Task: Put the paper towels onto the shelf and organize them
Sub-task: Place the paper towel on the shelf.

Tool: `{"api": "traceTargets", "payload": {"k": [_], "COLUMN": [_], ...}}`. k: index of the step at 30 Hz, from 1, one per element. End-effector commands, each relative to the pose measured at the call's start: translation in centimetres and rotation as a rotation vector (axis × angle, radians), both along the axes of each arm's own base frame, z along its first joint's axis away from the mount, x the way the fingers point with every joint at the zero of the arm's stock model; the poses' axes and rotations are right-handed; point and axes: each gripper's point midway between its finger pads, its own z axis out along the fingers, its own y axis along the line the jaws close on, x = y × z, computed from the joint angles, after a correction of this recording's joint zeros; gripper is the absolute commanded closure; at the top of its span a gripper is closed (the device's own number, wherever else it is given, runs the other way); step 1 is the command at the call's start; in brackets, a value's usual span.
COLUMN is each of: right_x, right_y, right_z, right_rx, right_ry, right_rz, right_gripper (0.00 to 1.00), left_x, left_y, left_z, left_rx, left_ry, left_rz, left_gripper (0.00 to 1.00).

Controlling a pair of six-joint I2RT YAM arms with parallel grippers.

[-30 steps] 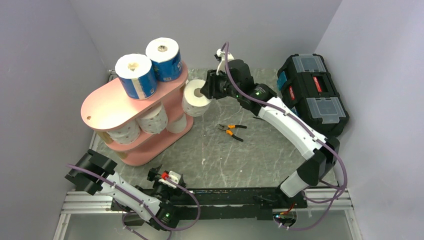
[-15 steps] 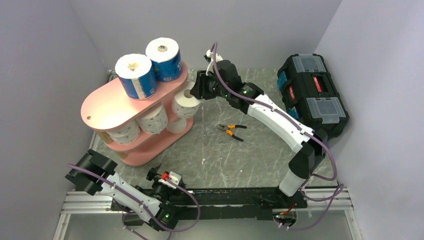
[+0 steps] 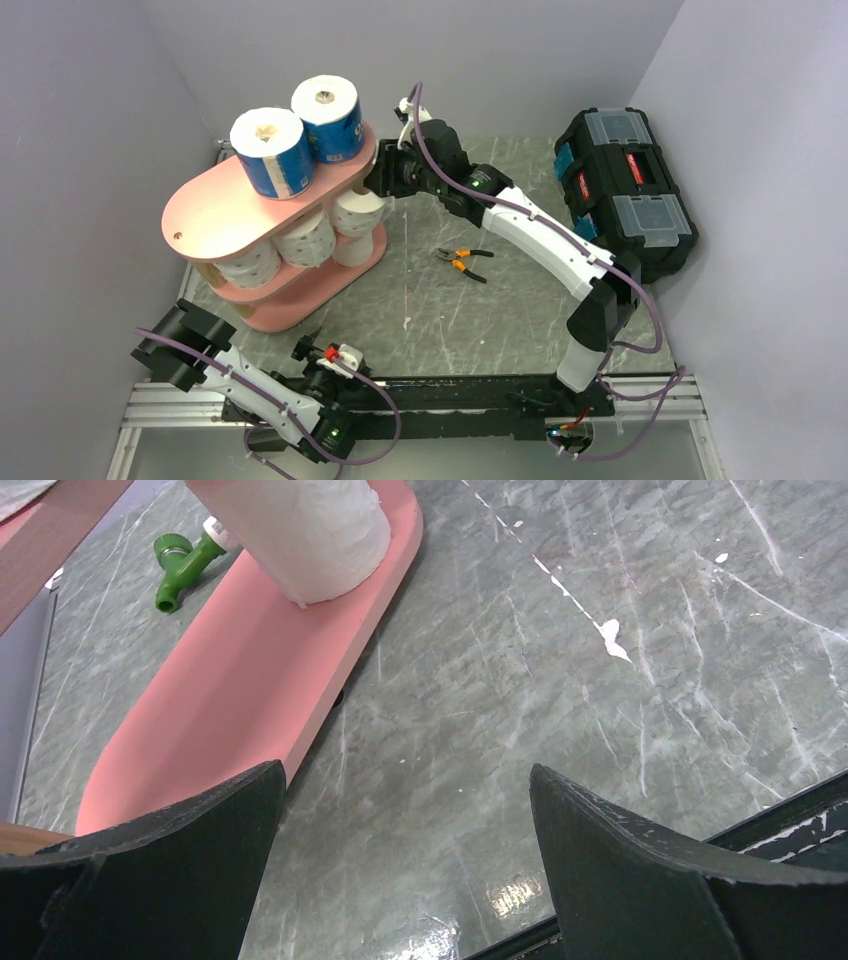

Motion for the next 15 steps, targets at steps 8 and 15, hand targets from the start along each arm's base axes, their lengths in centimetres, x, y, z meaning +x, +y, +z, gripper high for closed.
{"api": "traceTargets", "payload": {"k": [8, 15], "right_x": [0.06, -0.11], "right_y": [1.41, 1.03], "right_z": [3.99, 4.43], "right_rx": [0.123, 0.130], "right_ry": [-0.051, -0.057], "right_rz": [0.013, 0.006], "right_gripper": [0.35, 0.26], "left_x": [-0.49, -0.51], "left_y": [-1.60, -1.63], "left_z": [0.23, 0.20], "left_rx": [-0.334, -0.332], "left_ry": [0.090, 0.091], "left_rz": [0.040, 0.040], "left_gripper": [0.01, 0.01]}}
